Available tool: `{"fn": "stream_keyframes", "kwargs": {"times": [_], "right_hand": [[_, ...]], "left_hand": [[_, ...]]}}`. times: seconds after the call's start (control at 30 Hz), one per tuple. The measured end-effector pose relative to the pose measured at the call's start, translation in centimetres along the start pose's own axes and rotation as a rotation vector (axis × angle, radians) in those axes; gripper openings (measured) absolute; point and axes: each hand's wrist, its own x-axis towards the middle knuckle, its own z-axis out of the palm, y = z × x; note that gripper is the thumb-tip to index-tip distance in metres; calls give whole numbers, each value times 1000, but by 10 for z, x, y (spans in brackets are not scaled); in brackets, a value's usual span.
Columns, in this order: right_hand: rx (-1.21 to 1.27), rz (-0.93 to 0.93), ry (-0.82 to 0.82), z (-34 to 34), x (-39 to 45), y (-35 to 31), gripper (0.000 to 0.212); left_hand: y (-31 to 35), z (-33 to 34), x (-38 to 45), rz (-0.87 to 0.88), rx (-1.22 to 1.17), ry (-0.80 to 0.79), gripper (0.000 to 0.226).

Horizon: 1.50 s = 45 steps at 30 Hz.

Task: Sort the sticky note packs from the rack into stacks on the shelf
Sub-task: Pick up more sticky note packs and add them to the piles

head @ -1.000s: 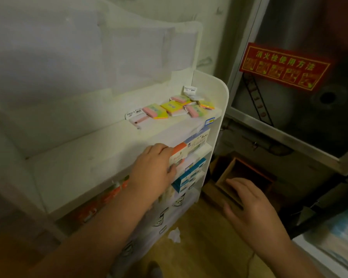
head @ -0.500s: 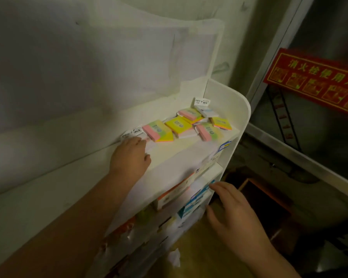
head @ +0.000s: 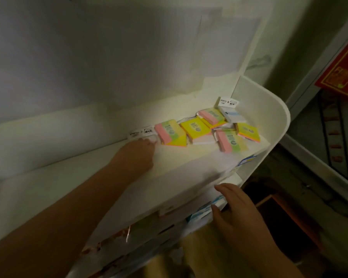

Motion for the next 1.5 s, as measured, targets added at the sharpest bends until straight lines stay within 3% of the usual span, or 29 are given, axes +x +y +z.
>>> {"fn": "stream_keyframes", "kwargs": {"times": [0.2,0.3,0.37,0.53,0.67,0.77,0.93,1.1,1.27,1.4,1.5], "right_hand": [[103,-155,60,-5,51,25,42],[120,-230,103,-4,81,27,42],[81,-289,137,1,103,24,42],[-214,-570,110,12,170,-6,43],[-333,-630,-20,15,217,-34,48],[-312,-609,-50,19,229,-40,37],[-314,-693,62,25,229,-36,20],[-327,-766,165,29,231,-31,21],[-270,-719,144,28,236,-31,25],[-109,-698,257,22,233,-44,26],[44,-815,371,17,202,-67,29]], "left_hand": [[-3,-5,-32,-117,-167,63,38],[0,-10,-54,-142,-169,255,28],[3,-8,-69,-142,-105,356,36],[16,-11,-101,-77,-60,581,36],[29,-17,-111,-57,-60,642,34],[37,-20,-117,-69,-37,664,35],[48,-26,-131,-132,22,706,35],[56,-31,-152,-209,78,709,36],[57,-30,-178,-274,65,760,29],[51,-32,-206,-330,47,788,21],[47,-34,-230,-376,54,820,23]]}}
